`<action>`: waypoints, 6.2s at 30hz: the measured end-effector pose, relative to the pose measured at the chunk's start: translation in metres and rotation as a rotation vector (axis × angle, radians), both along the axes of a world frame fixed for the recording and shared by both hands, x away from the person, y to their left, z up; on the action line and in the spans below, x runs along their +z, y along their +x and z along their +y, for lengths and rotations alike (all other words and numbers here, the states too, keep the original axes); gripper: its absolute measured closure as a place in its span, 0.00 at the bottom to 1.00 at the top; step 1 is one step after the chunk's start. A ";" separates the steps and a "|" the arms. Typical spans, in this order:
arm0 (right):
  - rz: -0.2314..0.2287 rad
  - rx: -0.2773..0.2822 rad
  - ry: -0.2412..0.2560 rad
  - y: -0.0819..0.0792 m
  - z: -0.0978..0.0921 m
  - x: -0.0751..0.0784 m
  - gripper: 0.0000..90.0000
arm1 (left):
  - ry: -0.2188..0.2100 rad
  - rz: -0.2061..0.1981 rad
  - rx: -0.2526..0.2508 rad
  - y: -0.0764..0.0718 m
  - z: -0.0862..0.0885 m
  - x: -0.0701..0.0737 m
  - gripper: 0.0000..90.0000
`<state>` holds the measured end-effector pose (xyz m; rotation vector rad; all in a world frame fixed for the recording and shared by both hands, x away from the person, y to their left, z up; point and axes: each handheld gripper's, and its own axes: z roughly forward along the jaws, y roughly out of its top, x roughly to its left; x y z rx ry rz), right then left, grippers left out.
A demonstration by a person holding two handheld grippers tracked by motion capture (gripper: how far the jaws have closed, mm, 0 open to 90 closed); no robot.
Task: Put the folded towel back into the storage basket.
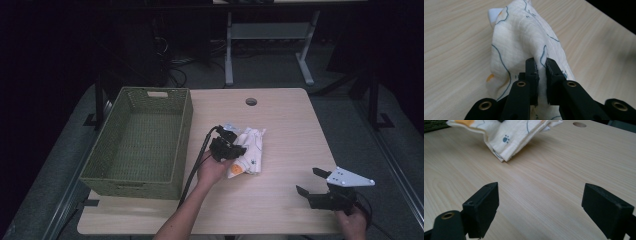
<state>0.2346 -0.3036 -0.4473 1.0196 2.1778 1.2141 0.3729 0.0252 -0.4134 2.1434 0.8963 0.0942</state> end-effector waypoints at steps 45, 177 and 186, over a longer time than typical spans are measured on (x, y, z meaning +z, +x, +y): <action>0.000 -0.038 0.005 0.001 -0.004 -0.002 0.15 | -0.197 0.113 -0.099 -0.024 0.048 0.059 0.91; 0.062 -0.128 -0.008 0.009 -0.008 -0.011 0.15 | -0.139 0.260 0.045 0.027 0.306 0.074 0.90; 0.068 -0.124 -0.012 0.010 -0.008 -0.012 0.15 | 0.154 0.128 0.150 0.032 0.293 0.074 0.63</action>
